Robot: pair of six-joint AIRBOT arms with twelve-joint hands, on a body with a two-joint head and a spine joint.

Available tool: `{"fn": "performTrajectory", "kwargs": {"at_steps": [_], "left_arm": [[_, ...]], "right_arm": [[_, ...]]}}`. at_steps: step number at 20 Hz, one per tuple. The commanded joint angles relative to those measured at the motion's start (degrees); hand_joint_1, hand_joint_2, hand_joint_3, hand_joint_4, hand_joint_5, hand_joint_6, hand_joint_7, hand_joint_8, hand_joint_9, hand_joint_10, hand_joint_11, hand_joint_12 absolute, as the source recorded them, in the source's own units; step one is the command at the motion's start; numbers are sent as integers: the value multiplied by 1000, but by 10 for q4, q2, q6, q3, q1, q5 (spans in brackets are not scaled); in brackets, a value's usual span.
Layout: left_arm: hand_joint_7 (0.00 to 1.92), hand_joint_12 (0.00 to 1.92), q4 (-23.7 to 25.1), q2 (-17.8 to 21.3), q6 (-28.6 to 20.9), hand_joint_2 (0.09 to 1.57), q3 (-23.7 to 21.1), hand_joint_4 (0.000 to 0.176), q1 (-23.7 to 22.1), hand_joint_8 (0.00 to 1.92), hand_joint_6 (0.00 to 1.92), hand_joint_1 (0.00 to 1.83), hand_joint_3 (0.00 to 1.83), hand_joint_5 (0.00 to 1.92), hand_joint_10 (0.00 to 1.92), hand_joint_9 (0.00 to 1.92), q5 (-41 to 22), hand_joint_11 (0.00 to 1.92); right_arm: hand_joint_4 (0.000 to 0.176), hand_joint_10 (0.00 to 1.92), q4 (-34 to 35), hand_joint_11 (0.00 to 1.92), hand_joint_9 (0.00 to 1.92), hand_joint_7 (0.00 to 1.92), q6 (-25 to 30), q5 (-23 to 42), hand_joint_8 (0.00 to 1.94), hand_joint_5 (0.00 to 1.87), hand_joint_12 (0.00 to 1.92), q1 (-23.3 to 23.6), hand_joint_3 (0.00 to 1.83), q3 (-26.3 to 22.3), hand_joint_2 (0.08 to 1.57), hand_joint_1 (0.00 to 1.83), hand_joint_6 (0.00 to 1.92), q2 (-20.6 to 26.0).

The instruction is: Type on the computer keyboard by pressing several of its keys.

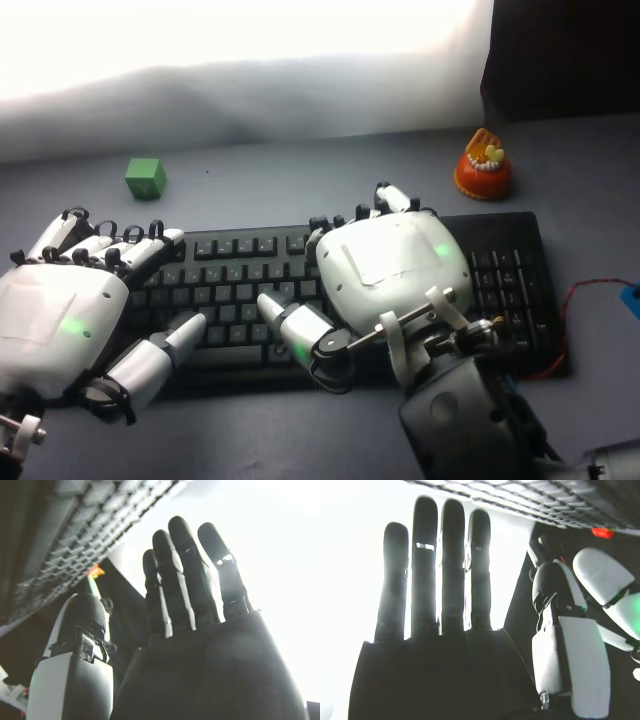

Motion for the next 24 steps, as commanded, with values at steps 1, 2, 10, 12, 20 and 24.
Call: {"fn": "performTrajectory", "kwargs": {"at_steps": [1,2,10,12,20,24], "left_arm": [[549,1367,24,-4,1,1360,5,0,-3,0,2,302,0,400,413,407,67,0],[549,1367,21,-7,2,1360,5,0,-1,0,2,302,0,400,413,407,67,0],[485,1308,17,-29,6,1230,20,13,0,7,4,711,0,364,362,374,66,0],[411,1234,17,-30,6,1168,23,24,-2,0,0,885,0,276,316,314,63,0],[164,966,17,-27,3,979,25,67,-6,0,0,1018,0,99,123,220,57,0],[312,1153,17,-7,3,1283,16,40,-12,8,15,298,19,231,76,341,51,0]], "right_arm": [[0,746,-56,218,638,865,-4,44,5,767,1589,10,1,-5,1229,215,143,6],[0,746,-56,218,638,865,-7,48,5,767,1589,13,1,-9,1229,215,143,11],[0,775,-42,199,620,854,-32,56,1,760,1601,23,2,-60,1241,192,153,74],[0,772,-42,198,607,855,-27,48,2,752,1596,26,1,-77,1241,198,152,94],[0,773,-41,192,607,844,-31,47,1,748,1590,35,0,-88,1241,214,161,128],[0,767,-36,197,602,845,-37,32,1,750,1584,39,0,-100,1240,225,174,146]]}}
